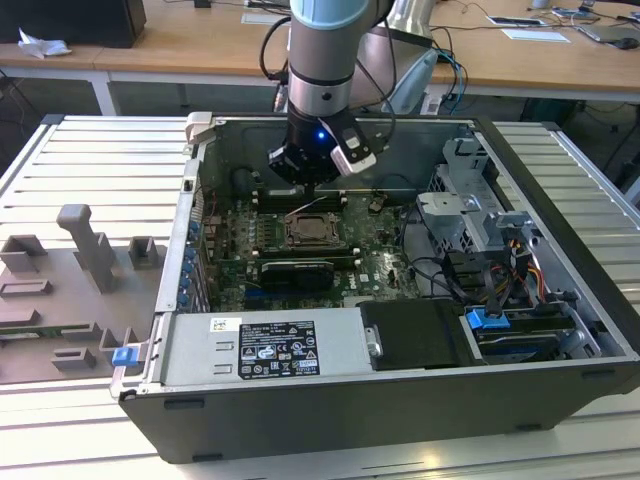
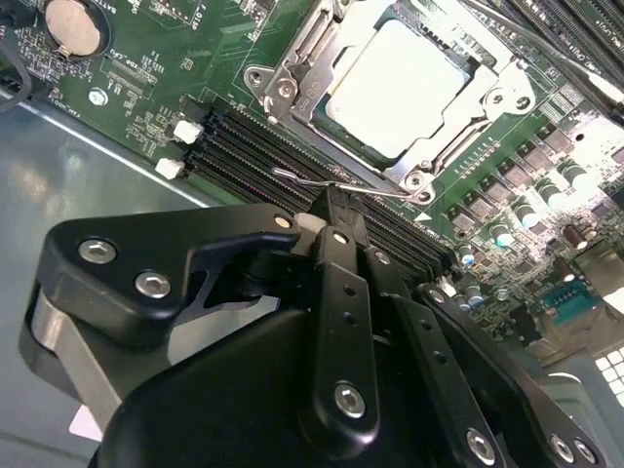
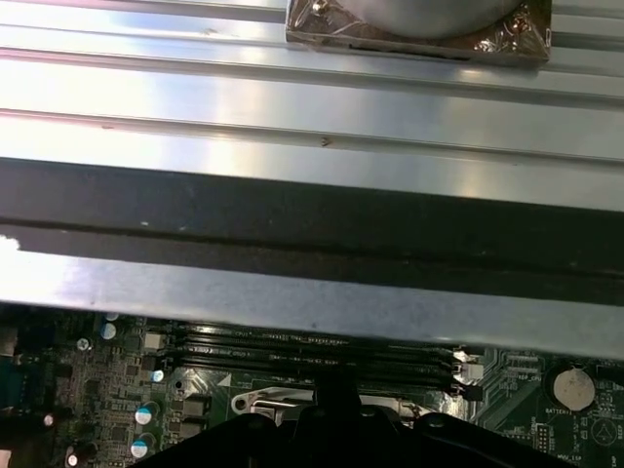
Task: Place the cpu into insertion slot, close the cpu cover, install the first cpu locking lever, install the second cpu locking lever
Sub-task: 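Install the first cpu locking lever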
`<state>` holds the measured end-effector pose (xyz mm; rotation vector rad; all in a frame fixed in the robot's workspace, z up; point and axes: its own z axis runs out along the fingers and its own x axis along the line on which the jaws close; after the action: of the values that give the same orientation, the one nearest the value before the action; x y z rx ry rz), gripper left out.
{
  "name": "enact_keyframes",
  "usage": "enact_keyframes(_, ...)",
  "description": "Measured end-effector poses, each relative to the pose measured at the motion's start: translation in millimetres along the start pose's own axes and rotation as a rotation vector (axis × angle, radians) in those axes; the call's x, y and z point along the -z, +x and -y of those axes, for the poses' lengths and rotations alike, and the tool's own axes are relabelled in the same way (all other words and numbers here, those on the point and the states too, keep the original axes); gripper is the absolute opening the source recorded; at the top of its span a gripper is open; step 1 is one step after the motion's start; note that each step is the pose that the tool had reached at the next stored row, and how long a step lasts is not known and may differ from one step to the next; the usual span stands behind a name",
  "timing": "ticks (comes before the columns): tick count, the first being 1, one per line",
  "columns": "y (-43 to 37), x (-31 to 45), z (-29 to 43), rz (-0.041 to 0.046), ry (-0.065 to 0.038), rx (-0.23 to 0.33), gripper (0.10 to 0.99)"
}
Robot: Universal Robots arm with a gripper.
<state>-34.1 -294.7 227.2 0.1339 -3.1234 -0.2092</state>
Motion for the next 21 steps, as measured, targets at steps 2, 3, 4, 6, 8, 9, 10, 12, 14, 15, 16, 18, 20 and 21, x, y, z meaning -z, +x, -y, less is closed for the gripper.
enact_keyframes(2, -2.5, -0.8, 0.1, 0.0001, 0.000, 0.000, 0.106)
enact_keyframes(3, -3.4, -1.1, -0.1, 0.0001, 0.000, 0.000, 0.106)
enact_keyframes(4, -4.0, -1.4, -0.1, 0.0001, 0.000, 0.000, 0.106)
enact_keyframes(6, -6.2, -2.1, 0.0, 0.0001, 0.000, 0.000, 0.106)
enact_keyframes(8, -9.6, -2.9, 0.3, 0.0000, 0.000, 0.000, 0.106)
enact_keyframes(9, -11.8, -3.7, 0.6, 0.0001, 0.000, 0.000, 0.106)
enact_keyframes(10, -12.8, -4.6, 0.8, 0.0001, 0.000, -0.001, 0.106)
enact_keyframes(12, -14.1, -7.0, 1.3, 0.0004, 0.000, -0.003, 0.106)
enact_keyframes(14, -15.2, -10.2, 1.8, 0.0005, 0.000, -0.004, 0.106)
enact_keyframes(15, -16.3, -12.1, 2.1, 0.0005, 0.000, -0.004, 0.106)
enact_keyframes(16, -17.1, -13.5, 2.3, 0.0005, 0.000, -0.004, 0.106)
enact_keyframes(18, -18.8, -16.5, 2.7, 0.0005, 0.000, -0.004, 0.106)
enact_keyframes(20, -19.6, -18.5, 2.9, 0.0006, 0.000, -0.004, 0.106)
enact_keyframes(21, -19.8, -19.9, 2.9, 0.0005, 0.000, -0.004, 0.106)
